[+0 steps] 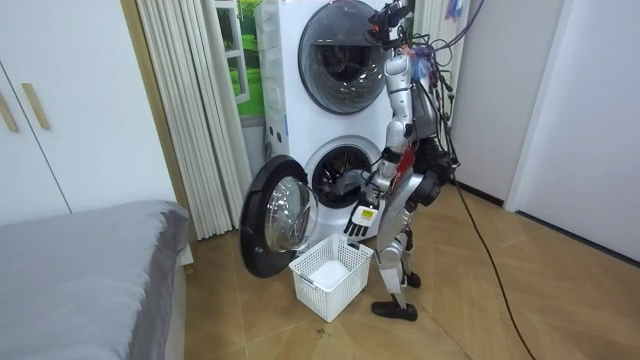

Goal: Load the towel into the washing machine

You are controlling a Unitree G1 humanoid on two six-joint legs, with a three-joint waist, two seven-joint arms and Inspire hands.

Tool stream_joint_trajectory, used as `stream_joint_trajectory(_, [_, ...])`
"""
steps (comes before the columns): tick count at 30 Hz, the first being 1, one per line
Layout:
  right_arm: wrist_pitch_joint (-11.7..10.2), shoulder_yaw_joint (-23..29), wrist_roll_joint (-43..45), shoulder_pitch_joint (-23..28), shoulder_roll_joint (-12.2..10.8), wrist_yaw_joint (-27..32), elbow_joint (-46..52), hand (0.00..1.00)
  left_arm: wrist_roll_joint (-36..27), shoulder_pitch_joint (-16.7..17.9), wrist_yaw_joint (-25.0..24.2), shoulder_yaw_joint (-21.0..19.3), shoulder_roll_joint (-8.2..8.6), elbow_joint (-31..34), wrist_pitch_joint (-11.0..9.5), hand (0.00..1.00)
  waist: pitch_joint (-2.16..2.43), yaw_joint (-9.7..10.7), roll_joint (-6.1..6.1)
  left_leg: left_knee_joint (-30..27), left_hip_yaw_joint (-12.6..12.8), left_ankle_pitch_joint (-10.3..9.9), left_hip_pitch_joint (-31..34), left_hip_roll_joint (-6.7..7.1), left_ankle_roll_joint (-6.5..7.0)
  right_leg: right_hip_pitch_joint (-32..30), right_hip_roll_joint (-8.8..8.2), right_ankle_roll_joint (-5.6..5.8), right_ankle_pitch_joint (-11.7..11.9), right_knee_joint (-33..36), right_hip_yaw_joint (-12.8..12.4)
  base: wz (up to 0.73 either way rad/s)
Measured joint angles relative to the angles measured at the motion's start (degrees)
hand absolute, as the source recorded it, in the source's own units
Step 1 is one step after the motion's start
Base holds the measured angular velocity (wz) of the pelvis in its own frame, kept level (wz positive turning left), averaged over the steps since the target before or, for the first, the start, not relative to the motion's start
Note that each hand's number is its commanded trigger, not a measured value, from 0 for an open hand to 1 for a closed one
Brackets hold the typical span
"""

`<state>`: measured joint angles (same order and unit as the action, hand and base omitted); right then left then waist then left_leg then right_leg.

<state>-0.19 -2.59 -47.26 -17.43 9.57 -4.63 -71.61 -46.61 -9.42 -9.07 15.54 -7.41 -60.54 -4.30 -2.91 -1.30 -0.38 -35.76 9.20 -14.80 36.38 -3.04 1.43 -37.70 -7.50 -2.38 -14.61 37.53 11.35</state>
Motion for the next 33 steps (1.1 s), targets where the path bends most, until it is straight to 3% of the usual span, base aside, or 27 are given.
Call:
stream_joint_trajectory(3, [0.3, 3.1, -3.1, -2.3, 2.4, 3.9, 0.5, 1.00, 0.1, -0.1, 1.3, -1.2, 0.05, 0.0, 0.0, 0.00, -0.09, 0.7, -0.77, -1.1, -0.1, 0.0, 0.5, 0.22, 0.02, -0.6, -0.36, -0.05, -0.4, 1.4, -0.2, 0.04])
stream_joint_trajectory(5, [1.5, 3.9, -4.2, -3.5, 3.8, 6.2, 2.4, 1.00, 0.0, 0.6, 2.4, -2.1, -0.41, 0.5, 0.0, 0.00, -0.02, 0.9, -2.07, -1.1, 0.0, 0.0, 0.7, 0.44, 0.08, -1.2, -0.59, -0.13, -0.5, 2.1, -0.5, 0.00])
stream_joint_trajectory(9, [2.8, 5.3, -4.9, -6.1, 4.4, 9.9, 4.3, 1.00, 0.0, 1.4, 3.6, -2.5, -0.47, 2.7, 0.0, 0.00, -0.03, 1.3, -2.75, -1.2, 0.0, 0.3, 1.0, 0.77, 0.52, -1.3, -1.28, -0.02, -0.6, 2.6, -0.2, 0.08])
stream_joint_trajectory(15, [4.0, 6.4, -16.5, -9.1, 5.3, 13.4, 5.6, 1.00, 0.0, 2.1, 3.9, -4.0, -1.04, 4.0, -0.1, 0.00, 0.03, 1.4, -3.70, -1.9, 0.0, 0.4, 2.5, 0.99, 1.08, -2.6, -1.71, 0.35, -0.6, 3.6, -0.1, 0.06])
stream_joint_trajectory(17, [4.6, 7.2, -21.8, -10.5, 5.5, 13.7, 5.5, 1.00, 0.5, 2.3, 3.9, -4.2, -1.06, 4.0, -0.1, 0.00, 0.03, 2.9, -3.80, -1.9, -0.1, 0.7, 2.5, 1.97, 1.56, -2.9, -2.66, 1.05, -1.1, 4.6, -0.3, 0.20])
stream_joint_trajectory(20, [6.3, 9.9, -27.8, -12.4, 6.0, 13.5, 5.6, 1.00, 2.4, 2.8, 3.9, -5.3, -1.16, 4.0, 0.0, 0.00, 0.02, 3.5, -4.31, -2.2, 0.0, 0.6, 2.5, 2.72, 1.81, -3.3, -3.46, 1.40, -1.3, 5.5, -0.4, 0.04])
stream_joint_trajectory(21, [6.5, 10.4, -28.8, -12.7, 6.2, 13.5, 5.5, 0.89, 2.5, 2.7, 3.9, -5.5, -1.19, 4.1, 0.1, 0.00, 0.02, 3.5, -4.36, -2.4, 0.1, 0.5, 2.5, 2.72, 1.98, -3.3, -3.51, 1.44, -1.3, 5.6, -0.5, 0.00])
stream_joint_trajectory(22, [7.4, 11.0, -31.6, -13.4, 6.7, 13.6, 5.5, 0.67, 2.7, 3.1, 4.0, -6.4, -1.20, 5.0, 0.2, 0.00, 0.00, 3.6, -4.45, -2.9, 0.4, 0.3, 2.7, 2.60, 2.36, -3.4, -3.50, 1.62, -1.5, 6.0, -0.6, 0.00])
stream_joint_trajectory(24, [8.3, 11.1, -34.7, -14.1, 7.0, 14.1, 5.2, 0.47, 3.5, 3.9, 4.7, -6.5, -1.61, 6.7, 0.2, 0.00, -0.03, 4.1, -4.52, -3.2, 0.4, 0.0, 3.3, 2.61, 2.69, -3.6, -3.60, 2.04, -1.9, 6.4, -0.6, 0.10])
stream_joint_trajectory(25, [8.4, 11.2, -36.1, -14.2, 7.2, 14.4, 5.1, 0.00, 3.7, 3.9, 5.2, -6.6, -1.72, 7.3, 0.2, 0.00, -0.02, 4.1, -4.66, -3.4, 0.4, 0.0, 3.8, 2.58, 2.81, -3.9, -3.67, 2.10, -1.9, 6.4, -0.4, 0.16])
stream_joint_trajectory(30, [9.8, 16.6, -37.6, -14.7, 7.4, 16.3, 4.8, 0.00, 7.4, 4.0, 6.2, -10.2, -1.16, 8.0, 1.0, 0.00, -0.01, 4.6, -5.06, -5.0, 0.1, -0.5, 5.4, 2.99, 3.64, -4.8, -4.59, 2.65, -2.2, 7.4, 0.2, 0.09])
stream_joint_trajectory(33, [10.5, 19.1, -37.6, -16.5, 7.4, 19.6, 4.8, 0.00, 8.5, 5.0, 7.2, -13.1, -1.00, 9.4, 1.3, 0.00, -0.03, 6.0, -5.30, -5.6, 0.3, -0.8, 6.2, 3.51, 4.11, -5.7, -5.45, 3.14, -2.4, 8.3, 0.2, 0.05])
